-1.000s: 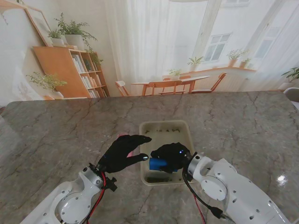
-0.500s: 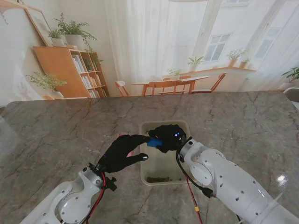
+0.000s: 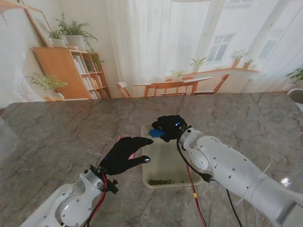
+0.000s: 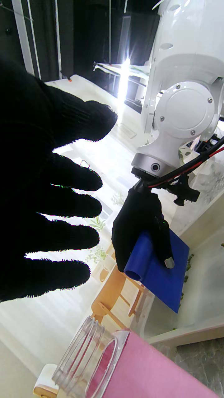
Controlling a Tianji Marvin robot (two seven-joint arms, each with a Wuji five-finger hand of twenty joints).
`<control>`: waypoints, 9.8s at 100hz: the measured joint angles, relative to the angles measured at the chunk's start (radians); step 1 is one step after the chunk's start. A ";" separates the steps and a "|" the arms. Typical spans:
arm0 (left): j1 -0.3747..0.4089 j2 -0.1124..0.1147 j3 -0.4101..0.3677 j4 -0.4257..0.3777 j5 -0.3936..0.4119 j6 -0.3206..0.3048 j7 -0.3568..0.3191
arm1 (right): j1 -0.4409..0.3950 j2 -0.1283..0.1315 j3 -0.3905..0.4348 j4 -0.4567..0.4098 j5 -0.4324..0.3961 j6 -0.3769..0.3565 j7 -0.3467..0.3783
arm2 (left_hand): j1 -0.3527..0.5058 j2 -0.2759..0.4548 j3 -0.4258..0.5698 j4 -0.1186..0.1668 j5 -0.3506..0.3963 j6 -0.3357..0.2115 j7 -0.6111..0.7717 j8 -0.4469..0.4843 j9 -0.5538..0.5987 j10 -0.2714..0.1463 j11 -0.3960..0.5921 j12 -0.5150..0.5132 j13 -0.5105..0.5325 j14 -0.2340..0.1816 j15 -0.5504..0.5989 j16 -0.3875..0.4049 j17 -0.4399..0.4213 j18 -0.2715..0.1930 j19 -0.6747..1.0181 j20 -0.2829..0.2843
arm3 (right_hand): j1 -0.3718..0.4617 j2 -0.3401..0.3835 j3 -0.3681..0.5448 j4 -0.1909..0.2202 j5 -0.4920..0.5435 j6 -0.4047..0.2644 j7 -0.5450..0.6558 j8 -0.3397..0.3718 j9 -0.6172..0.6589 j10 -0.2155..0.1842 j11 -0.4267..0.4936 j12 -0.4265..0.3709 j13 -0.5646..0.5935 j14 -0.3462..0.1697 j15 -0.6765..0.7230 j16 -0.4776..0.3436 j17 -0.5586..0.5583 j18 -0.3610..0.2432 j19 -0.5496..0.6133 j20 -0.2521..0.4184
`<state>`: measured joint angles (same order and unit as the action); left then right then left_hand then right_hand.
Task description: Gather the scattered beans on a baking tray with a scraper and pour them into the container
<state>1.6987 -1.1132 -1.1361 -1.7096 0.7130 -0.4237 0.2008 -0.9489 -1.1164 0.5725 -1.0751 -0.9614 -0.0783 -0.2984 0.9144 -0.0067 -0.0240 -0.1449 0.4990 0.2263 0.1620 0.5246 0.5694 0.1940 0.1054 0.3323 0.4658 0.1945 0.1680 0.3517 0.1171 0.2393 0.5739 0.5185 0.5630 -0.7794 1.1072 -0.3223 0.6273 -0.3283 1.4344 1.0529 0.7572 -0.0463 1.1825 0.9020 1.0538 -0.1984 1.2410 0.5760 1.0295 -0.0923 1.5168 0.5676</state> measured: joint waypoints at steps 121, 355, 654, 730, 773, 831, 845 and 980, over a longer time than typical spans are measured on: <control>-0.020 0.007 0.016 0.006 -0.004 0.021 -0.038 | 0.182 -0.122 -0.208 0.369 0.178 -0.010 -0.135 | 0.000 0.000 0.000 0.000 0.000 0.000 0.000 0.000 0.000 0.000 0.000 0.000 0.000 0.000 0.000 0.000 0.000 0.000 0.000 0.000 | -0.001 0.148 -0.128 0.000 -0.014 -0.035 -0.001 0.201 -0.056 0.011 0.025 -0.026 -0.061 0.054 -0.036 -0.010 -0.088 0.061 -0.033 -0.026; -0.047 0.009 0.038 0.028 -0.023 0.025 -0.063 | 0.211 -0.114 -0.241 0.404 0.203 -0.139 -0.088 | 0.000 0.000 0.000 0.000 0.000 0.000 0.000 0.000 0.000 0.000 0.000 0.000 0.001 0.000 0.000 0.000 0.000 0.000 0.000 0.000 | -0.013 0.094 -0.061 0.000 0.042 -0.104 0.034 0.259 0.062 -0.033 0.036 -0.010 -0.006 0.024 0.101 0.050 0.013 0.010 0.054 -0.012; 0.005 0.007 -0.009 -0.006 0.002 0.030 -0.025 | -0.599 0.105 0.555 -0.540 -0.168 -0.133 0.306 | 0.000 0.000 0.000 0.000 0.000 0.000 0.000 0.000 0.000 0.000 0.000 0.000 0.001 0.000 0.000 0.000 0.000 0.000 0.000 0.000 | -0.022 0.041 -0.040 -0.010 0.072 -0.145 0.031 0.259 0.128 -0.070 -0.064 0.101 0.069 -0.060 0.117 0.103 0.051 -0.026 0.042 0.024; 0.026 0.007 -0.026 -0.019 0.019 0.038 -0.011 | -0.080 0.012 0.106 -0.090 -0.012 0.056 0.002 | 0.000 0.000 0.000 0.000 0.000 0.000 0.000 0.000 0.000 0.000 0.000 0.000 0.001 0.000 0.000 0.000 0.000 0.001 0.000 0.000 | -0.023 0.033 -0.047 -0.010 -0.015 -0.141 -0.017 -0.014 0.068 -0.057 -0.049 0.062 0.021 -0.029 0.029 0.056 -0.041 0.029 -0.019 0.024; 0.028 0.007 -0.030 -0.021 0.020 0.041 -0.020 | 0.120 -0.056 -0.086 0.174 0.122 0.029 -0.006 | 0.000 0.000 0.000 0.000 0.000 0.000 0.000 0.000 0.000 0.000 0.000 0.000 0.001 0.000 0.000 0.000 0.000 0.001 0.000 0.000 | -0.011 0.056 -0.047 -0.010 -0.041 -0.121 -0.022 -0.024 0.021 -0.052 -0.028 0.024 -0.034 0.022 -0.037 0.006 -0.133 0.094 -0.082 -0.013; 0.019 0.008 -0.022 -0.020 0.013 0.043 -0.032 | 0.163 -0.074 -0.139 0.290 0.167 0.010 -0.014 | 0.000 0.000 0.000 0.000 0.000 0.000 0.000 0.000 0.000 0.000 0.000 0.000 0.001 0.000 0.000 0.000 0.000 0.001 0.000 0.000 | 0.000 0.142 -0.103 -0.010 -0.092 -0.094 -0.044 0.012 -0.053 -0.026 -0.002 -0.037 -0.153 0.094 -0.207 -0.052 -0.296 0.180 -0.186 -0.102; 0.019 0.008 -0.022 -0.020 0.013 0.043 -0.032 | 0.173 -0.079 -0.155 0.324 0.184 -0.002 -0.014 | 0.000 0.000 0.000 0.000 0.000 0.000 0.000 0.000 0.000 0.000 0.000 0.000 0.001 0.000 0.000 0.000 0.000 0.001 0.000 0.000 | -0.003 0.147 -0.104 -0.010 -0.092 -0.089 -0.044 0.015 -0.064 -0.019 -0.002 -0.050 -0.153 0.103 -0.238 -0.060 -0.311 0.188 -0.214 -0.125; 0.032 0.008 -0.029 -0.025 0.027 0.046 -0.008 | -0.069 0.044 0.142 -0.026 0.051 -0.016 0.258 | 0.000 0.000 0.000 0.000 0.000 0.000 0.000 0.000 0.000 0.000 0.000 0.000 0.001 0.000 0.000 0.000 0.000 0.002 0.000 0.000 | -0.095 0.075 -0.021 -0.009 0.034 -0.086 -0.045 0.059 0.139 -0.074 0.010 0.052 -0.046 0.051 0.000 0.036 -0.127 0.133 -0.036 -0.058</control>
<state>1.7311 -1.1051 -1.1648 -1.7344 0.7400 -0.3780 0.1932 -1.0176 -1.0724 0.7150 -1.1016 -0.9103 -0.0943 -0.0399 0.9144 -0.0067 -0.0241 -0.1449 0.4993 0.2262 0.1620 0.5246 0.5694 0.1940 0.1053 0.3323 0.4669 0.1947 0.1681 0.3518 0.1176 0.2409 0.5739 0.5188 0.4682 -0.7043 1.0866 -0.3314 0.6613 -0.4147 1.3897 1.1123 0.8959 -0.1205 1.1929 0.9540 1.0073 -0.1475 1.2405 0.6122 0.9025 0.0407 1.4803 0.5091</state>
